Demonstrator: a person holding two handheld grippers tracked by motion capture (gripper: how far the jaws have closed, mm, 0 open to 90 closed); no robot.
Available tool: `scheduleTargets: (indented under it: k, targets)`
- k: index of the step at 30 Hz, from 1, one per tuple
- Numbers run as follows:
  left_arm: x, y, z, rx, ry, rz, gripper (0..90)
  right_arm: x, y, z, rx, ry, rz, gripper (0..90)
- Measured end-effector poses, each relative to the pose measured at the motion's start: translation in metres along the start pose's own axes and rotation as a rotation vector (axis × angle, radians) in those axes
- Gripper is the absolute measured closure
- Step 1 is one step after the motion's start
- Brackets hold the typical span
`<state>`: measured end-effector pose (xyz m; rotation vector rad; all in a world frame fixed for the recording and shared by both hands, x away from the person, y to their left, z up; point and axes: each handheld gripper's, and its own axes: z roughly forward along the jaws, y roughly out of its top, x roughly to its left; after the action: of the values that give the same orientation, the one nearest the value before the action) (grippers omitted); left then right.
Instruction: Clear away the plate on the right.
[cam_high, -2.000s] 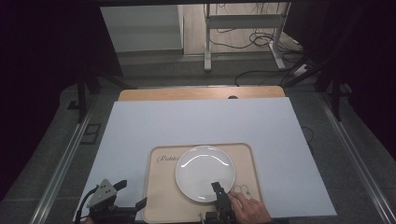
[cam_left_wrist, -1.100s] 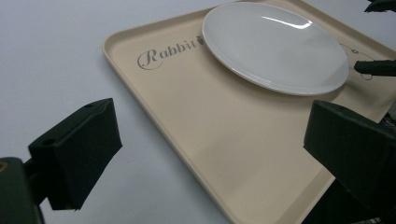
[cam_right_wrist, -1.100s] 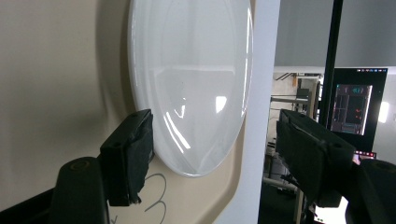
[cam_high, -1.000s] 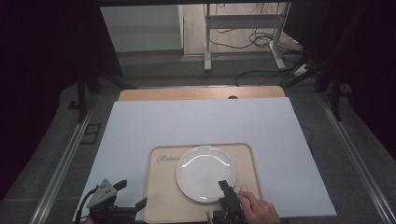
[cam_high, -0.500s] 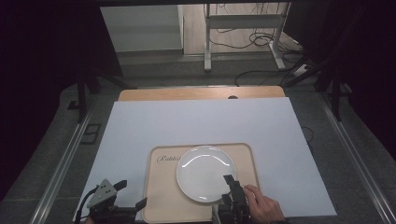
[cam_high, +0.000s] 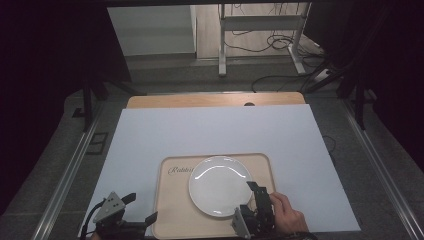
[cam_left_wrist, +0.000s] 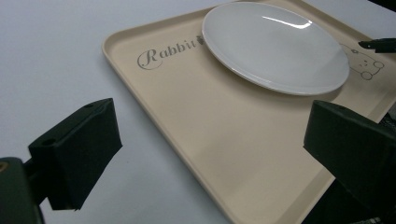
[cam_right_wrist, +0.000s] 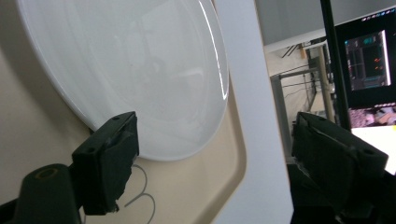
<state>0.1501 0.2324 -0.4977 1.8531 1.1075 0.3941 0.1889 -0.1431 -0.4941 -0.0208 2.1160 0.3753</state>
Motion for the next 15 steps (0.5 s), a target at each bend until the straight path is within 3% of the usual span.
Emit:
scheduleTargets:
  k: [10, 15]
  targets:
    - [0.000, 0.000, 0.000, 0.000, -0.001, 0.000, 3.8, -0.012, -0.010, 0.004, -0.008, 0.062, 0.129, 8.8]
    - [0.000, 0.000, 0.000, -0.001, -0.001, 0.000, 3.8, -0.016, -0.016, 0.007, -0.010, 0.063, 0.180, 5.0]
